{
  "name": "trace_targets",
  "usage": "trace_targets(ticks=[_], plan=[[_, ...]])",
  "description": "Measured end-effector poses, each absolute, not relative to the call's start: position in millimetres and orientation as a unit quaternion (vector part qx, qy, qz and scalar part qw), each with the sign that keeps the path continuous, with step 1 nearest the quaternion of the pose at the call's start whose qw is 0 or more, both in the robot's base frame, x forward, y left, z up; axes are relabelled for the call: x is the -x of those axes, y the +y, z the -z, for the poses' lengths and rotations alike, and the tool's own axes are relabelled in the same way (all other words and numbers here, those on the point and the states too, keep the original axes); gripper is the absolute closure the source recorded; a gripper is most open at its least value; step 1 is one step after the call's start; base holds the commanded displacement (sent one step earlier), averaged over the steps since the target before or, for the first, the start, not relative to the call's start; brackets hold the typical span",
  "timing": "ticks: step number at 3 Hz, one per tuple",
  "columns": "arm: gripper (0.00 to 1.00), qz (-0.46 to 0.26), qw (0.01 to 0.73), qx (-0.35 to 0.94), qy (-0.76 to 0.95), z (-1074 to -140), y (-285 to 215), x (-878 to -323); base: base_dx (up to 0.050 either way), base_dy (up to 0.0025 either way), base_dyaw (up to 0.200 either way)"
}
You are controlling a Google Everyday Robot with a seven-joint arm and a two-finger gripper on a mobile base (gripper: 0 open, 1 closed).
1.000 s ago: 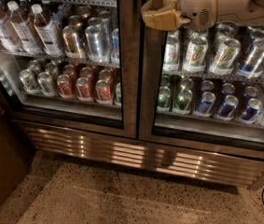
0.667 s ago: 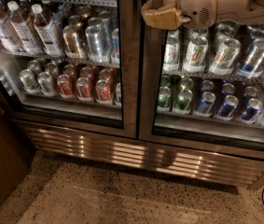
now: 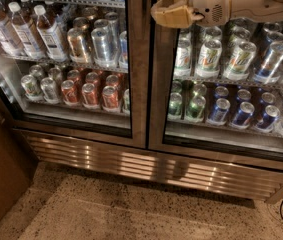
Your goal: Open right fridge door
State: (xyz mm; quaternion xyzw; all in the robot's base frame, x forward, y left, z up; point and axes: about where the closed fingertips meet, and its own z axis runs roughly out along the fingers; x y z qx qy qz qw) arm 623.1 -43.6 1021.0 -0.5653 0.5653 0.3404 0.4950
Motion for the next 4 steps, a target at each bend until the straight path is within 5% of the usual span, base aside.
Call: trace_targets(ticks=[1,3,4], plan=[[1.0,-0.34,0.495,0.565,0.565,-1018,-42,-632,0.0,0.0,0.0],[1.0,-0.34,0.495,0.565,0.565,-1015,-30,-647,-0.05,0.00023,-0.002],[1.0,-0.34,0.495,0.565,0.565,-1015,-30,-647,0.0,0.0,0.0]])
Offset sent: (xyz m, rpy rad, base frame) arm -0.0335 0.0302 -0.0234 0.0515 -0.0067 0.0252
